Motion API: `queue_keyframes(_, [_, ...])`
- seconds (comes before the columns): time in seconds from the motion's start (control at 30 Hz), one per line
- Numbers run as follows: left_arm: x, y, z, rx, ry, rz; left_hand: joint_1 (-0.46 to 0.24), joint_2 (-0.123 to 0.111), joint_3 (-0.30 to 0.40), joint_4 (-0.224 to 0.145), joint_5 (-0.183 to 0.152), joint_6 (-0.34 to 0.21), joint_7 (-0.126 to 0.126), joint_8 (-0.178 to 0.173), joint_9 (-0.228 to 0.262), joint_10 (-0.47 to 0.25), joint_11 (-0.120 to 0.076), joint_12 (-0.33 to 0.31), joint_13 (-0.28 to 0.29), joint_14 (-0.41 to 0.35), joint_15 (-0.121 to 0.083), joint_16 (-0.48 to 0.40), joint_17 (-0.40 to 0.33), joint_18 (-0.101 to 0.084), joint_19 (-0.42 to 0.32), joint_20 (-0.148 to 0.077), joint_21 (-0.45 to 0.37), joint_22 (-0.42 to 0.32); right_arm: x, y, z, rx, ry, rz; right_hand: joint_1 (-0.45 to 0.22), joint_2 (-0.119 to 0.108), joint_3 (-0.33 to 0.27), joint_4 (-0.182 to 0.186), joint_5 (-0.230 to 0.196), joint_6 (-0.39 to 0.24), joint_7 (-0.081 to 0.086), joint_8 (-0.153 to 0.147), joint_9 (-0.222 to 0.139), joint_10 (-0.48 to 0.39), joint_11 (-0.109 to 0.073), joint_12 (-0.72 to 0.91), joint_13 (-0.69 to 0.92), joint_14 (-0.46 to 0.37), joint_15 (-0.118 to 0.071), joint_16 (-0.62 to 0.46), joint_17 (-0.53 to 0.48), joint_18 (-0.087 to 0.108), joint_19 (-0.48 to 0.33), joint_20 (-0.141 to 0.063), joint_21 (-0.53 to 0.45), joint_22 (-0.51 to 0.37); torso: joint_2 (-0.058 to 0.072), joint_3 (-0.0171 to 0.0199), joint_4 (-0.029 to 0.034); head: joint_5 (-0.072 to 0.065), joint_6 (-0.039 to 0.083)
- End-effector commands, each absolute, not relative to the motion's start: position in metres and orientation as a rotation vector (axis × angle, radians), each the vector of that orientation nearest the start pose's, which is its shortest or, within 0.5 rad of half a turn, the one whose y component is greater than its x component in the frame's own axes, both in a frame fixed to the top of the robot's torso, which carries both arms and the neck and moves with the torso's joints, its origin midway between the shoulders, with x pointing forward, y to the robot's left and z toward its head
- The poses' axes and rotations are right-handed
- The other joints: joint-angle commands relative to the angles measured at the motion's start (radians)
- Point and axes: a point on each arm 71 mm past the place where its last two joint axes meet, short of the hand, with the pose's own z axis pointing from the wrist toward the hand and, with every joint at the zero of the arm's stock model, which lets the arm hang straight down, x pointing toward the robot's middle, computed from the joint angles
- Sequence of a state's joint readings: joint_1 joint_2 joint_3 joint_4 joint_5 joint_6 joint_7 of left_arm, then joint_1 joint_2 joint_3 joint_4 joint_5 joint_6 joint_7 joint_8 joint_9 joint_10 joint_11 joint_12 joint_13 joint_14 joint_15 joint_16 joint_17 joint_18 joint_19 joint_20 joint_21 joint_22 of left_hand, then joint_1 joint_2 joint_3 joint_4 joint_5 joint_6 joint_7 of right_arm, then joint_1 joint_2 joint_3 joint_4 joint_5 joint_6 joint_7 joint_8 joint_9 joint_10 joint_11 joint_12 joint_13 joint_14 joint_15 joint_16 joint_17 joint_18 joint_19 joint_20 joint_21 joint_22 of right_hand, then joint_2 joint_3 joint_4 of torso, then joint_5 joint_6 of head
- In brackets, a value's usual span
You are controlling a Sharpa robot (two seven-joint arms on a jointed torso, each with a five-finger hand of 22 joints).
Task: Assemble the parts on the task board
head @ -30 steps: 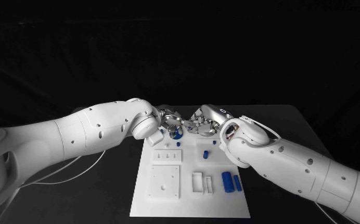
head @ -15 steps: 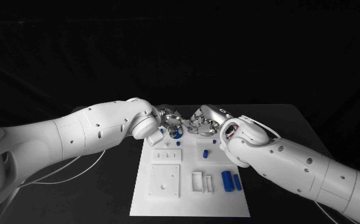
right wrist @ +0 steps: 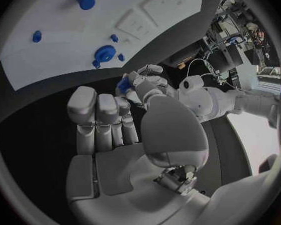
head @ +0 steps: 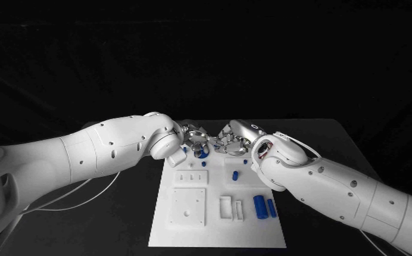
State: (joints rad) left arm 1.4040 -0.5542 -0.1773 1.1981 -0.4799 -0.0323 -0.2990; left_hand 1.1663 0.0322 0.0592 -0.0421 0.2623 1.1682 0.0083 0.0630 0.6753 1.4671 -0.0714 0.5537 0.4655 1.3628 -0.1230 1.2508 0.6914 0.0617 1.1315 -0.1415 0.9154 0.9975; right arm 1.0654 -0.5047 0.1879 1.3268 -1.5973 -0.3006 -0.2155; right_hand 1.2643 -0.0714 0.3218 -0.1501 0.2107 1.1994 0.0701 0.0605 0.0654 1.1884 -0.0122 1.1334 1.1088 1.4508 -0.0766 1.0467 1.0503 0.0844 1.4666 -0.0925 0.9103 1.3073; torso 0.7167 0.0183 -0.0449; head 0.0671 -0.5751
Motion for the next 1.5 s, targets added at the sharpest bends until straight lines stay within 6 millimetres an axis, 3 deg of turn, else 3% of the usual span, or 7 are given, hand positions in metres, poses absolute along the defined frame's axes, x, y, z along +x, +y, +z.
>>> queue_keyframes(0.03, [0.5511,0.1543,-0.175,-0.643,2.169,-0.883,-0.021,-0.008,-0.015,0.014,-0.041,0.005,-0.002,0.002,0.007,0.003,-0.006,-0.003,0.002,-0.004,-0.002,0.003,0.002,-0.008,0.007,-0.002,-0.009,0.004,0.515,-0.0922,-0.182,-0.096,1.593,0.694,0.015,0.004,0.008,-0.003,-0.003,0.006,0.001,0.002,0.001,-0.001,-0.005,-0.003,0.0,-0.003,-0.007,-0.002,0.0,-0.009,0.026,-0.009,-0.002,0.115,0.0,0.0003,-0.0002,0.0,0.0])
queue_keyframes(0.2, [0.5515,0.1553,-0.1759,-0.647,2.171,-0.88,-0.03,-0.043,-0.017,0.066,-0.104,0.007,0.001,0.002,0.021,0.004,-0.004,-0.002,0.002,-0.003,-0.001,0.003,0.001,-0.007,0.012,0.0,-0.018,0.014,0.5148,-0.0921,-0.1818,-0.097,1.593,0.694,0.015,0.005,0.01,-0.004,-0.004,0.007,0.001,0.002,0.001,0.0,-0.005,-0.002,0.0,-0.003,-0.007,-0.003,-0.001,-0.009,0.026,-0.009,-0.002,0.115,0.001,0.0003,-0.0013,0.0,-0.001])
queue_keyframes(0.5, [0.5514,0.156,-0.1775,-0.648,2.178,-0.878,-0.029,-0.086,0.017,0.116,-0.095,0.006,0.002,0.002,0.033,0.004,-0.003,-0.001,0.003,-0.003,0.0,0.006,0.002,-0.007,0.019,0.0,-0.037,0.041,0.5147,-0.0924,-0.1818,-0.097,1.593,0.694,0.014,0.005,0.014,-0.006,-0.005,0.007,0.001,0.002,0.001,-0.001,-0.005,-0.003,0.0,-0.003,-0.007,-0.003,-0.001,-0.009,0.026,-0.009,-0.003,0.115,0.001,0.0002,0.0002,-0.001,-0.004])
queue_keyframes(0.7, [0.5519,0.157,-0.1778,-0.652,2.177,-0.875,-0.026,-0.076,0.016,0.11,-0.084,0.004,0.001,0.002,0.033,0.004,-0.003,-0.001,0.003,-0.004,-0.001,0.006,0.001,-0.008,0.021,0.0,-0.043,0.047,0.5147,-0.0921,-0.182,-0.099,1.596,0.694,0.014,0.005,0.017,-0.007,-0.005,0.007,0.001,0.002,0.001,-0.001,-0.005,-0.003,0.0,-0.003,-0.007,-0.003,-0.001,-0.009,0.026,-0.009,-0.002,0.115,0.001,0.0002,0.0001,-0.001,-0.004])
queue_keyframes(1.0, [0.5509,0.1551,-0.1787,-0.644,2.19,-0.878,-0.008,-0.031,-0.009,0.048,-0.072,0.003,0.0,0.002,0.02,0.002,-0.005,-0.001,0.003,-0.004,-0.002,0.006,-0.001,-0.01,0.027,-0.001,-0.062,0.071,0.5141,-0.0903,-0.1816,-0.1,1.592,0.699,0.014,0.005,0.017,-0.007,-0.005,0.007,0.001,0.002,0.001,-0.001,-0.005,-0.003,0.0,-0.003,-0.007,-0.003,-0.001,-0.009,0.026,-0.009,-0.002,0.115,0.001,-0.0001,-0.0001,-0.002,-0.005])
queue_keyframes(1.33, [0.5515,0.155,-0.1793,-0.648,2.186,-0.877,-0.004,-0.012,-0.012,0.028,-0.059,-0.001,0.0,0.002,0.007,0.0,-0.004,-0.003,0.002,-0.007,-0.001,0.003,-0.008,-0.01,0.03,0.0,-0.074,0.085,0.5131,-0.0883,-0.1814,-0.107,1.596,0.706,0.014,0.005,0.017,-0.007,-0.005,0.007,0.001,0.002,0.001,-0.001,-0.005,-0.003,0.0,-0.003,-0.007,-0.003,-0.001,-0.009,0.026,-0.009,-0.002,0.115,0.002,0.0004,0.0,-0.002,-0.007])
queue_keyframes(1.5, [0.5512,0.1538,-0.1795,-0.644,2.191,-0.882,0.005,0.002,-0.001,0.006,0.017,-0.005,-0.002,0.001,0.0,-0.002,-0.004,-0.006,0.001,-0.009,-0.002,0.001,-0.011,-0.011,0.032,-0.001,-0.082,0.093,0.513,-0.088,-0.1812,-0.106,1.594,0.707,0.01,0.005,0.02,-0.01,-0.006,0.005,0.001,0.002,0.001,-0.001,-0.005,-0.003,0.0,-0.003,-0.007,-0.003,-0.001,-0.009,0.026,-0.009,-0.002,0.115,0.001,0.0009,0.0002,-0.003,-0.009])
